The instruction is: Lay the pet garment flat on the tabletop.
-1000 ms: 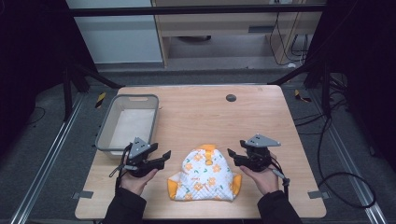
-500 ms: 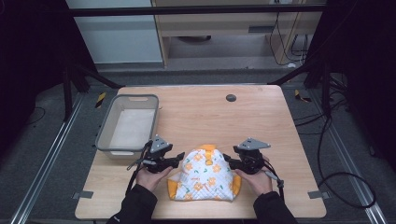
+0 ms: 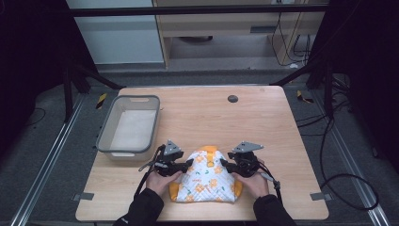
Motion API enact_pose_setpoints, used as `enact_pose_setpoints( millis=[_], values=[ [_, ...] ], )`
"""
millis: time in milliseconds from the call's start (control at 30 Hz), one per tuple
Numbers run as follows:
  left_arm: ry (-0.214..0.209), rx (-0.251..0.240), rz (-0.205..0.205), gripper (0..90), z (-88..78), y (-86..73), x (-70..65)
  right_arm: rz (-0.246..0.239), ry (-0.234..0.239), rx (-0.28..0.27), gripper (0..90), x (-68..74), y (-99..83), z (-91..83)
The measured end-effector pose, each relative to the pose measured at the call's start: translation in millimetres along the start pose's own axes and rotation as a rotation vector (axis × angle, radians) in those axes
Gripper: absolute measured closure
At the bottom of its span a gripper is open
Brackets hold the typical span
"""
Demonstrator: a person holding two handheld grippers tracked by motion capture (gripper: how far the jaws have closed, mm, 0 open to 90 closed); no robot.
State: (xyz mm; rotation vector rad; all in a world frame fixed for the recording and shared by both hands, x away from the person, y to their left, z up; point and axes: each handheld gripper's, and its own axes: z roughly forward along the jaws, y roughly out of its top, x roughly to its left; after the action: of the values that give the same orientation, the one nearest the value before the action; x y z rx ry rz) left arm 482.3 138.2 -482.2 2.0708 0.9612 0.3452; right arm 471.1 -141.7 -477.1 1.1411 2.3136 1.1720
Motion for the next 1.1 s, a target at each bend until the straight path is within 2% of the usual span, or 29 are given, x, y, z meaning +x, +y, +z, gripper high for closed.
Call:
enact_pose_setpoints(
  millis=[67, 133, 267, 300, 333, 400, 600, 667, 700, 767, 800, 833, 867, 933, 967, 1000, 1033, 1067, 1100],
  values=[
    [-0.01, 0.009, -0.01, 52.6, 2.8, -0.4, -1.3, 0.01, 0.006, 0.014, 61.2, 0.6, -0.2, 2.3],
    [-0.029, 0.016, -0.015, 57.8, 4.3, -0.7, -2.8, 0.006, 0.021, 0.027, 69.3, 2.3, -0.4, 5.2],
    [-0.05, 0.028, -0.026, 68.3, 4.7, -1.0, -4.4, 0.003, 0.033, 0.039, 74.7, 4.6, -0.3, 7.1],
    [-0.048, 0.028, -0.027, 74.1, 4.8, -1.2, -5.6, 0.0, 0.04, 0.047, 79.2, 5.6, -0.3, 8.2],
    [-0.047, 0.026, -0.023, 74.1, 4.9, -1.3, -6.4, 0.0, 0.04, 0.047, 79.2, 5.6, -0.3, 8.2],
    [-0.046, 0.021, -0.023, 82.4, 4.5, -1.5, -8.0, -0.006, 0.046, 0.051, 82.5, 6.9, -0.2, 8.9],
    [-0.046, -0.025, -0.003, 86.8, -5.4, 0.7, -10.3, -0.013, 0.047, 0.036, 84.0, 8.3, 1.9, 3.0],
    [-0.049, -0.048, 0.001, 86.9, -12.6, 3.7, -11.6, -0.02, 0.055, 0.011, 84.1, 9.7, 4.4, -2.8],
    [-0.056, -0.087, 0.001, 87.1, -22.3, 7.5, -14.0, -0.029, 0.06, -0.009, 84.3, 12.9, 7.7, -11.6],
    [-0.063, -0.128, 0.013, 87.2, -34.5, 12.9, -18.5, -0.046, 0.06, -0.04, 84.3, 16.6, 11.1, -22.5],
    [-0.063, -0.128, 0.013, 87.2, -34.5, 12.9, -18.5, -0.046, 0.06, -0.04, 84.3, 16.6, 11.1, -22.5],
    [-0.068, -0.172, 0.035, 87.2, -48.1, 20.3, -23.8, -0.063, 0.054, -0.074, 84.3, 20.1, 15.6, -35.0],
    [-0.068, -0.172, 0.035, 87.1, -48.1, 20.3, -23.8, -0.063, 0.054, -0.074, 84.3, 20.1, 15.6, -35.0],
    [-0.06, -0.224, 0.057, 87.1, -61.2, 29.3, -28.9, -0.072, 0.054, -0.12, 84.2, 22.1, 21.9, -47.2],
    [-0.051, -0.269, 0.066, 87.1, -70.9, 39.1, -31.9, -0.074, 0.051, -0.168, 84.2, 24.0, 29.4, -56.4],
    [-0.051, -0.269, 0.066, 87.0, -70.9, 39.1, -31.9, -0.074, 0.051, -0.168, 84.2, 24.0, 29.4, -56.4],
    [-0.016, -0.29, 0.086, 86.9, -73.1, 50.1, -32.6, -0.075, 0.033, -0.206, 84.0, 25.2, 38.0, -59.9],
    [-0.016, -0.29, 0.086, 86.7, -73.1, 50.1, -32.6, -0.075, 0.033, -0.206, 84.0, 25.2, 38.0, -59.9],
    [0.017, -0.293, 0.099, 86.7, -71.4, 55.6, -31.9, -0.074, 0.019, -0.221, 83.8, 25.0, 42.7, -59.4]
  ],
)
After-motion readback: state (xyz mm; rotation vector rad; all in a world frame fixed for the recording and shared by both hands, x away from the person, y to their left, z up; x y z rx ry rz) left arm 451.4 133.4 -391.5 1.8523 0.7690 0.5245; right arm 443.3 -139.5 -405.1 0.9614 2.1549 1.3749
